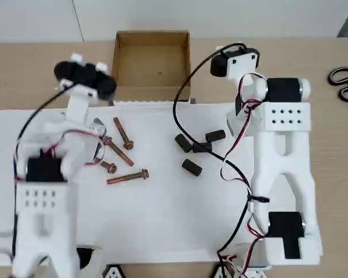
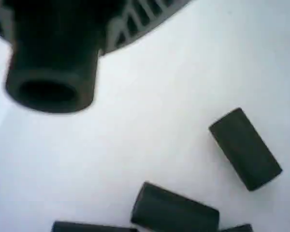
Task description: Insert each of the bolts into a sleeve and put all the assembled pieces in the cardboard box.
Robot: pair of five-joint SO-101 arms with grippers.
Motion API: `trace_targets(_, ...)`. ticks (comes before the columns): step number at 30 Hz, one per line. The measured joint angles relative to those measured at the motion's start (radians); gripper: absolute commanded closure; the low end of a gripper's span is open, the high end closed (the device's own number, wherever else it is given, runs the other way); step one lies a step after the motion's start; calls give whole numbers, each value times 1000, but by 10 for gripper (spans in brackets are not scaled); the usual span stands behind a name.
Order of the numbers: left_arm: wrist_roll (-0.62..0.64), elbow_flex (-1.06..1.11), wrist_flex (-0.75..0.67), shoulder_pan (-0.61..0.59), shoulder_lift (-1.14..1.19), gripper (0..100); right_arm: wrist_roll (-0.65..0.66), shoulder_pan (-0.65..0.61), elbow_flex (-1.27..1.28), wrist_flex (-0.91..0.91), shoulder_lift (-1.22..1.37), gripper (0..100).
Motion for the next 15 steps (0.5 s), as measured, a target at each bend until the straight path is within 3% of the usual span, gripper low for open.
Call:
trace_targets(5, -46, -272, 183, -2, 334, 928, 0, 66, 55, 0, -29, 995)
trace_targets(15, -278, -618, 367, -48, 736, 924, 0, 278, 219, 0, -31, 992)
